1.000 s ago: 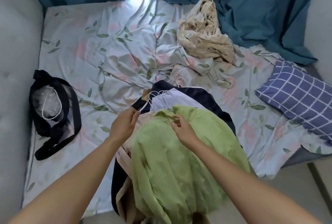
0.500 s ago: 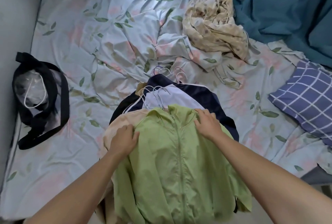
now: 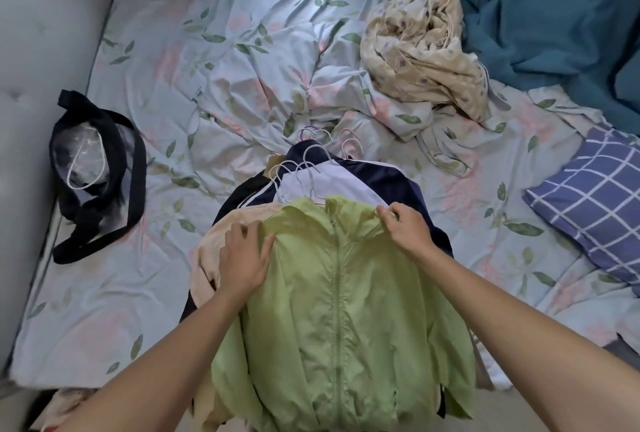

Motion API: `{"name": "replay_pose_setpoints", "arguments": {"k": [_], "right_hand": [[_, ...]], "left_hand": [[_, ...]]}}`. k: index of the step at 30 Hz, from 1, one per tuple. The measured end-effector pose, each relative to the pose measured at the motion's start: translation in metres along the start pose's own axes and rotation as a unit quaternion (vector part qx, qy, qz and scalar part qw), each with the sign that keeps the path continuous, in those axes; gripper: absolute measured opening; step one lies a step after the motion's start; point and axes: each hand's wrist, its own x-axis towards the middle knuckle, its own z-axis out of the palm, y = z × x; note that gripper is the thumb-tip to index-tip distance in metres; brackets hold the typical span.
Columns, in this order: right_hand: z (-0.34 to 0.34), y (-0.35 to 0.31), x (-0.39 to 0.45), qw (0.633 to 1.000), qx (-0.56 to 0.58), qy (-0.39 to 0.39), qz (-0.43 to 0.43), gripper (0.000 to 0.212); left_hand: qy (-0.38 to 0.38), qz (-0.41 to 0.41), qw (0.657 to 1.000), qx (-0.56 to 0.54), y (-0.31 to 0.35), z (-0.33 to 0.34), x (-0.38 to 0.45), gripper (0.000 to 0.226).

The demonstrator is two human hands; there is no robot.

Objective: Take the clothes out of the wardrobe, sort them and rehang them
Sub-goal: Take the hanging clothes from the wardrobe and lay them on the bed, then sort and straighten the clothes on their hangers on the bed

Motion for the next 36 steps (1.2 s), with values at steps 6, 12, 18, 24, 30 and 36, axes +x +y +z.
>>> {"name": "replay_pose_setpoints", "arguments": {"k": [6,12,18,24,30,36], "right_hand": [[-0.057,-0.002,-0.069,0.995,0.066,0.046,-0.054,0.045],[-0.134,-0.007,-0.174,0.987,0.039,0.101,-0.121,0.036],[-0.198,-0.013,-0.308,0.979,-0.009,0.161,-0.126,0.027],[-0.224,0.003,-0.417,0.971,-0.05,0.204,-0.111,0.031],[-0.252,0.026,-0.471,0.957,-0.055,0.263,-0.108,0.026],[-0.317,0.08,-0.502,0.932,-0.079,0.344,-0.085,0.022]], "left_hand": [[-0.039,-0.001,0.999,-0.015,0.027,-0.046,-0.03,0.047],[-0.007,0.125,0.982,-0.14,0.054,-0.111,-0.1,0.046],[-0.001,0.229,0.948,-0.22,0.092,-0.161,-0.189,0.038],[0.002,0.246,0.941,-0.233,0.11,-0.179,-0.281,0.048],[-0.009,0.277,0.926,-0.255,0.147,-0.185,-0.33,0.055],[-0.037,0.32,0.903,-0.284,0.236,-0.162,-0.357,0.017]]}}
